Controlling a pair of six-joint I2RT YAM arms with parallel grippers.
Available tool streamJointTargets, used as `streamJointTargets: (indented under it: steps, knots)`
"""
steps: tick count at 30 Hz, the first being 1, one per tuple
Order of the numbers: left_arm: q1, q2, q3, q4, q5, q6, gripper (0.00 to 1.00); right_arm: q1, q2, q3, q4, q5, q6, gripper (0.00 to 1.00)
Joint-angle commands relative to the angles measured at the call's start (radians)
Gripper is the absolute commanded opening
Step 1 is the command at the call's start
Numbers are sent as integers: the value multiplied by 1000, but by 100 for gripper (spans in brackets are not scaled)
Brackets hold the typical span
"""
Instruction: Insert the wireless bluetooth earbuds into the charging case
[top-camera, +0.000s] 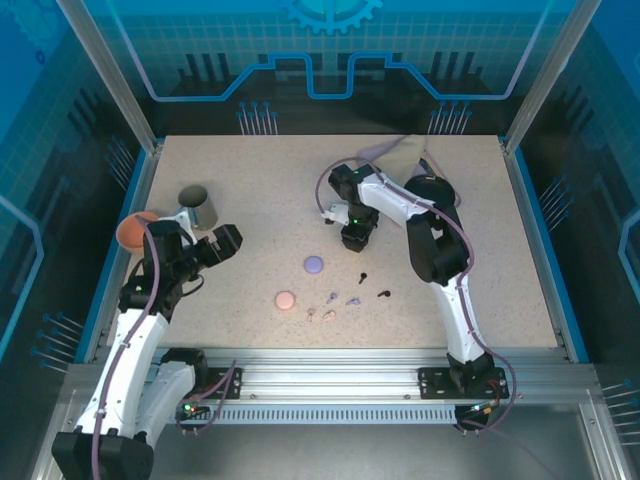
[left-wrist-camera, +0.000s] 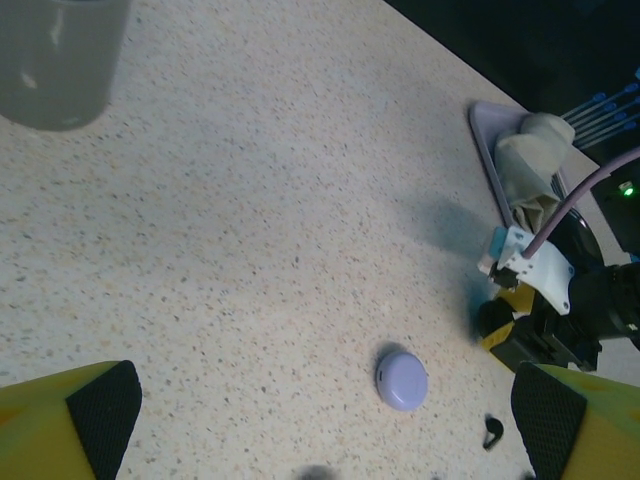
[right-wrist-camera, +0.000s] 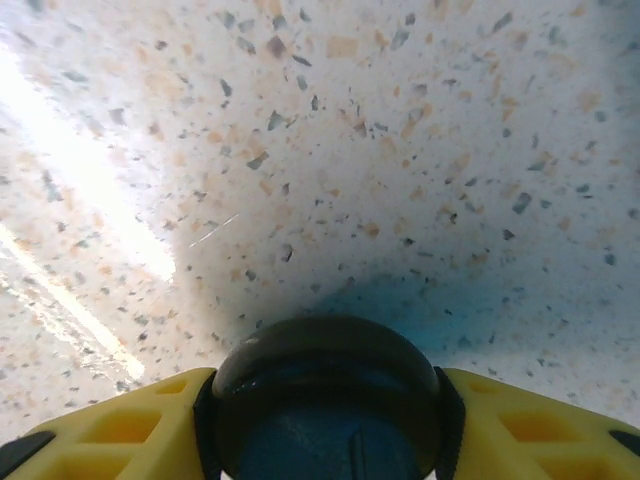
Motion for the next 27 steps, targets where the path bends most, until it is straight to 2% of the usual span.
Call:
streamJointTargets:
  steps: [1, 8, 12, 19, 27]
  knots:
    - [6, 22, 33, 18, 120, -28, 99, -8, -119, -58, 47, -66, -26, 53]
    - [-1, 123, 39, 122, 362, -96, 96, -10, -395, -292, 223, -206, -77, 53]
    - [-39, 181, 57, 184, 442, -141, 93, -10, -551, -426, 329, -299, -82, 53]
    - [-224, 293, 120, 279, 476, -196, 87, -6, -813, -638, 539, -427, -87, 52]
    - [-394, 407, 162, 490, 484, -306, 86, 16, -944, -725, 614, -485, -68, 51]
